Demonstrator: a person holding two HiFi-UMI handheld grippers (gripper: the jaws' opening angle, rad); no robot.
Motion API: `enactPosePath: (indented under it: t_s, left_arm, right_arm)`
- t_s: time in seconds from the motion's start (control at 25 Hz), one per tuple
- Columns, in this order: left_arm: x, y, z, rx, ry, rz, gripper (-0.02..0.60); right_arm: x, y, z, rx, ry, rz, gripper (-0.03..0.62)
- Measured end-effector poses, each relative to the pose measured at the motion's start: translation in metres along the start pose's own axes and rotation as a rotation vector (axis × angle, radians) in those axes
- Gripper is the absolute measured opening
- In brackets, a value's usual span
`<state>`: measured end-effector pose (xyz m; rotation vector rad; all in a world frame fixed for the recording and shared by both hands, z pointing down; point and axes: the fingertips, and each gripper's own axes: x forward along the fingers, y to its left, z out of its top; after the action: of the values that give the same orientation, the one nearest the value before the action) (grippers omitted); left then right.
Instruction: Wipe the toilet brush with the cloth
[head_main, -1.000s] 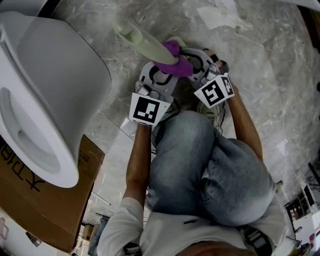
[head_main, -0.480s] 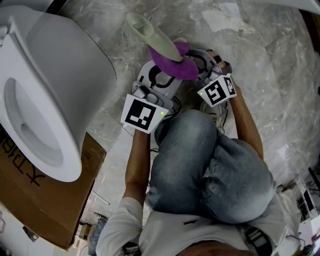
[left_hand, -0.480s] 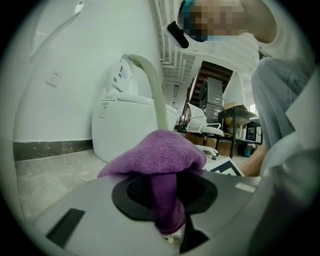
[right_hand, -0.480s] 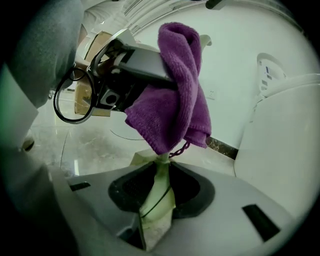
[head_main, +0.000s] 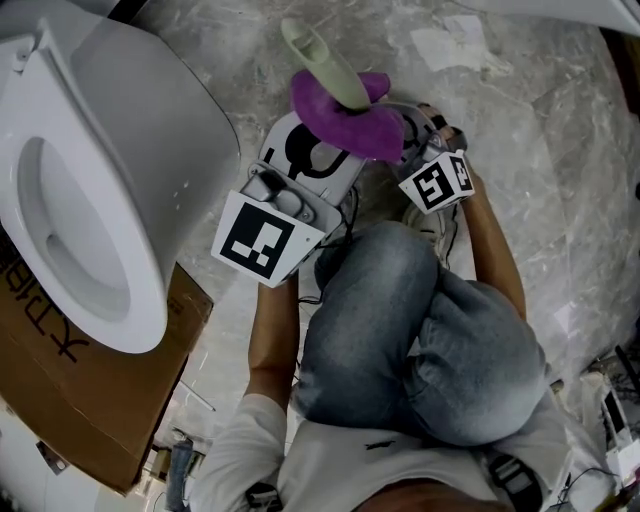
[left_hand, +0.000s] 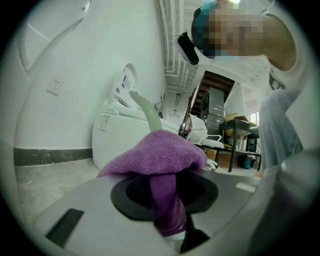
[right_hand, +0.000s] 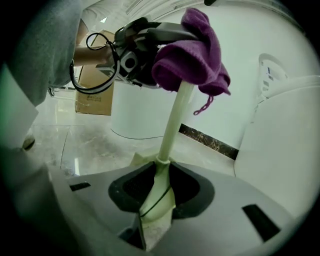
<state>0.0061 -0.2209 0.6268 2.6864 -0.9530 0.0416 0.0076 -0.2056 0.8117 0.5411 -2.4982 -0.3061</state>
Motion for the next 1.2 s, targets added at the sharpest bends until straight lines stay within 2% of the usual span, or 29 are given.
enactPosePath:
  t_s: [0.32,0.48,0.68,1.2]
  left_arm:
    - [-0.009,0.007,0.055,-0.029,-0.086,0.030,0.142]
    - [-0.009,0.010,0.067,-0.045,-0.119,0.039,0.149]
    - [-0.004,0.006,0.048,0.028,-0.085,0.048,0.142]
    - [0.007,0.001,-0.033,0.089,0.026,0.034,0.108]
  right_arm:
    - [0.001,0.001,0.000,-0.004,0.004,0.003,0.092]
    - [0.001,0.001,0.000,-0.009,0.006,0.004,0.092]
    - [0.001,0.001,0.000,-0.013,0.007,0.005,0.092]
    - [0.001,0.001,0.000,-0.017,0.005,0.002,0.092]
